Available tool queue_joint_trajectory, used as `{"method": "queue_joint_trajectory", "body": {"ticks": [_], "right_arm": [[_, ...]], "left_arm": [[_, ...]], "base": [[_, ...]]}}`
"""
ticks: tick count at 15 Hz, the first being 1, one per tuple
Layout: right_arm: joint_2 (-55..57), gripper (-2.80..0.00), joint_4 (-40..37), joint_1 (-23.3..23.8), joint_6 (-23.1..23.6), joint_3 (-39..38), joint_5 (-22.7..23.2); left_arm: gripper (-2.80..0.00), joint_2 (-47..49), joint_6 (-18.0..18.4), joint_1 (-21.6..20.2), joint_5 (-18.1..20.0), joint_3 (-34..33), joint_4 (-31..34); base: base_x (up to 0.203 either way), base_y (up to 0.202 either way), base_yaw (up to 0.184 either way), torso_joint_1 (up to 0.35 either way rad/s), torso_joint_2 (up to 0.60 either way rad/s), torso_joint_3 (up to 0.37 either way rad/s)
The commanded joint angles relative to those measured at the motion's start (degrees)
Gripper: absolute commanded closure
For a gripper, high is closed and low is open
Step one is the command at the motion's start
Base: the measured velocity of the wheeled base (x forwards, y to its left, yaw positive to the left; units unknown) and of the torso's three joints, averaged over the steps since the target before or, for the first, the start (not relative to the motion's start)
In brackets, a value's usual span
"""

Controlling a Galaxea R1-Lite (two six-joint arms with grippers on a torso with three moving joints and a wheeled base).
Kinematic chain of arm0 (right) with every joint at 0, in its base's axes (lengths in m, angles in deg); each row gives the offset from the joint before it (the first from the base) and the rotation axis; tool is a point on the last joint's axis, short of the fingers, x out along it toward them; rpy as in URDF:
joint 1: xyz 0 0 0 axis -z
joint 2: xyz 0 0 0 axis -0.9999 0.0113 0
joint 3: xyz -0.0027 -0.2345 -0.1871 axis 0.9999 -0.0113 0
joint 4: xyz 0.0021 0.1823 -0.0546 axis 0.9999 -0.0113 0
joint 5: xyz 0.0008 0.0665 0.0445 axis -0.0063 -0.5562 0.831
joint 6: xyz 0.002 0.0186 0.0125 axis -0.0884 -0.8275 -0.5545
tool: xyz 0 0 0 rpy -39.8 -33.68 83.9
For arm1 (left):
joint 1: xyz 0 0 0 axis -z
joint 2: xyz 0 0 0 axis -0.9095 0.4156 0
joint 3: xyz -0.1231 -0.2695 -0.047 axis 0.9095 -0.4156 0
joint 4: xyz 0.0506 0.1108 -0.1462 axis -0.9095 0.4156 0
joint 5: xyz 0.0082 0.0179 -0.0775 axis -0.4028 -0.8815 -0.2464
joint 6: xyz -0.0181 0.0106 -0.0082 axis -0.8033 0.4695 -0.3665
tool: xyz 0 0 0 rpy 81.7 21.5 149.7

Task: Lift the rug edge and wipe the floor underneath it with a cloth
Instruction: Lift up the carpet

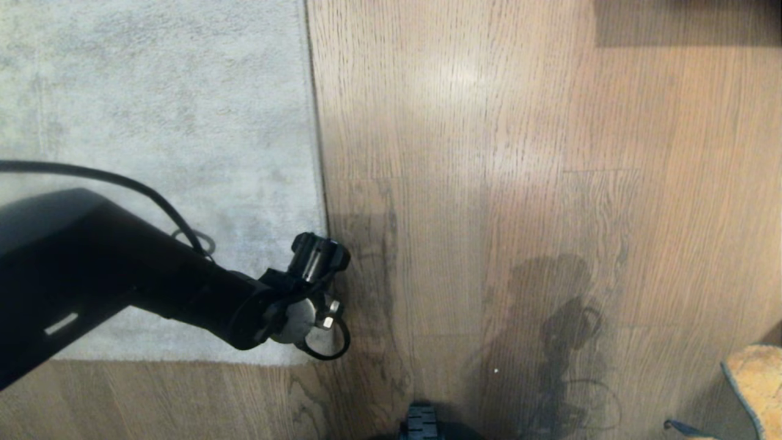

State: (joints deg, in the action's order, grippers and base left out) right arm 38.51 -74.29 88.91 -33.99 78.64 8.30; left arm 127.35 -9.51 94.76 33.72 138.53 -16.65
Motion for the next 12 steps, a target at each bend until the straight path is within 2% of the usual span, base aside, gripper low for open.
{"method": "queue_joint_trajectory", "body": {"ticks": [1,4,12], "right_arm": [[0.07,0.00,0.00,-0.05,0.04,0.00,0.04],[0.07,0.00,0.00,0.00,0.04,0.00,0.10],[0.07,0.00,0.00,0.00,0.13,0.00,0.02]], "left_arm": [[-2.80,-0.82,0.38,-0.44,-1.56,-0.40,-0.03],[-2.80,-1.70,1.22,-0.76,-3.19,-0.41,-0.03],[-2.80,-5.94,1.31,-2.17,-3.21,-0.95,4.71]], "base": [[0.000,0.000,0.000,0.000,0.00,0.000],[0.000,0.000,0.000,0.000,0.00,0.000],[0.000,0.000,0.000,0.000,0.00,0.000]]}}
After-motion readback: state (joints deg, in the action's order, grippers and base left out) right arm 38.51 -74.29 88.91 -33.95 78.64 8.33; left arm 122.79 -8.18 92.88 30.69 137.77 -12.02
